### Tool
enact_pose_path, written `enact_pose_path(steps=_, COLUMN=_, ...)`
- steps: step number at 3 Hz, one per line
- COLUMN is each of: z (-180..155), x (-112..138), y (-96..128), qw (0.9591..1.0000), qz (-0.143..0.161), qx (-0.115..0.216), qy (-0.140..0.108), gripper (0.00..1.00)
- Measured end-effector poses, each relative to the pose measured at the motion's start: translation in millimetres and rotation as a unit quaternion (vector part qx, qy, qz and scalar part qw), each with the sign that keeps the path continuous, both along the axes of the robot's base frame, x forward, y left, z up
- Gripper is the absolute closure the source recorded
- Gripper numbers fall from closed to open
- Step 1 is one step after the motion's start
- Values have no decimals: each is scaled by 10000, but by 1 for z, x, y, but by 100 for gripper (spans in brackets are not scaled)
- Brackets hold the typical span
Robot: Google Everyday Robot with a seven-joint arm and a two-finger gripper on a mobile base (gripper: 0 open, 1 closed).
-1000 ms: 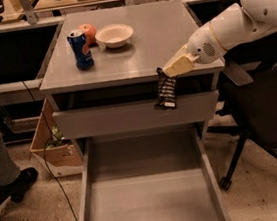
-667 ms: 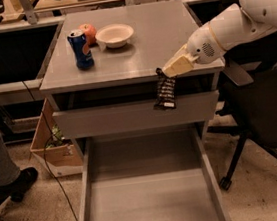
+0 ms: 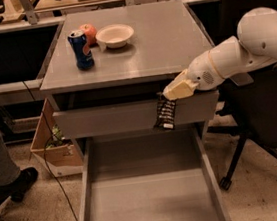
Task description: Place rxbar chocolate into middle drawer
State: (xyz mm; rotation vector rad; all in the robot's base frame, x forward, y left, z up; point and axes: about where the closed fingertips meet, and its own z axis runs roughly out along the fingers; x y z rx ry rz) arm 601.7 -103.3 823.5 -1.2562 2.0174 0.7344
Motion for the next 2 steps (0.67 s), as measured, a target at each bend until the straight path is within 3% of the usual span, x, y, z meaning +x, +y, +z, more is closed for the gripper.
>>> enact_pose_path(steps=2, z=-99, x=-36, y=23, qw=9989, qz=439, qx=145, qy=39, gripper=100)
